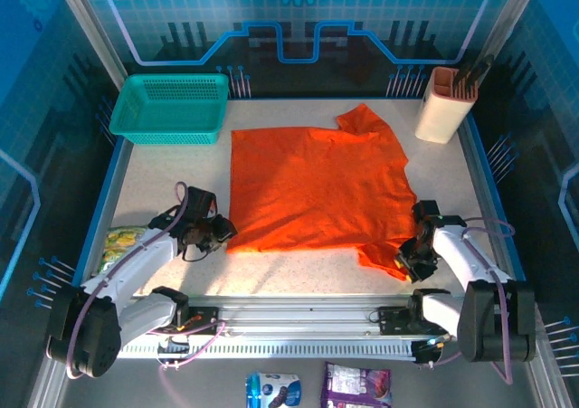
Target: Fold the inside-out t-shirt
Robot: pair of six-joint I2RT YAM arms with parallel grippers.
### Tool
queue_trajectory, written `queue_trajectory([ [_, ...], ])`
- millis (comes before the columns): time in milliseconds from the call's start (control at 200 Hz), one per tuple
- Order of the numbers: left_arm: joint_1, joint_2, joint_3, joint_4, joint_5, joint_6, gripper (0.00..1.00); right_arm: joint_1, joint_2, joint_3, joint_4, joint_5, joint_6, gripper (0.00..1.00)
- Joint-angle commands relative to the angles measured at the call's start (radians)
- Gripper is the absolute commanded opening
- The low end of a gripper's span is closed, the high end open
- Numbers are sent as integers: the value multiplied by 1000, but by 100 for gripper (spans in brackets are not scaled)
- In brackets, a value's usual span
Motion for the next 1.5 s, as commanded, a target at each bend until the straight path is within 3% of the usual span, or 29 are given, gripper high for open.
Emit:
queue_trajectory([
  [0, 7, -22, -19, -17, -17, -14, 25, -2, 27, -23, 44, -5, 63, 34],
  [105, 8, -30, -24, -25, -24, -20, 25, -1, 37, -26, 55, 4, 71, 31],
  [235, 7, -35, -26, -41, -38, -24, 25, -5, 33, -26, 51, 4, 72, 17],
  [325, -1, -40, -26, -54, -60, -36, 26, -5, 12, -32, 48, -2, 79, 14],
  [505, -52, -19, -24, -104, -156, -54, 34, -7, -20, -35, 46, -30, 83, 3],
  [660, -75, 31, -34, -108, -192, -65, 34, -7, -25, -38, 57, -27, 86, 3],
  [896, -93, 101, -66, 8, -106, -79, 34, -7, -27, -40, 62, -31, 87, 2],
  [1131, -111, 157, -82, 42, -93, -80, 30, -6, -42, -37, 56, -31, 92, 1],
  [1496, -137, 31, -55, -77, -114, -94, 31, -5, -74, -36, 51, -33, 85, 0],
])
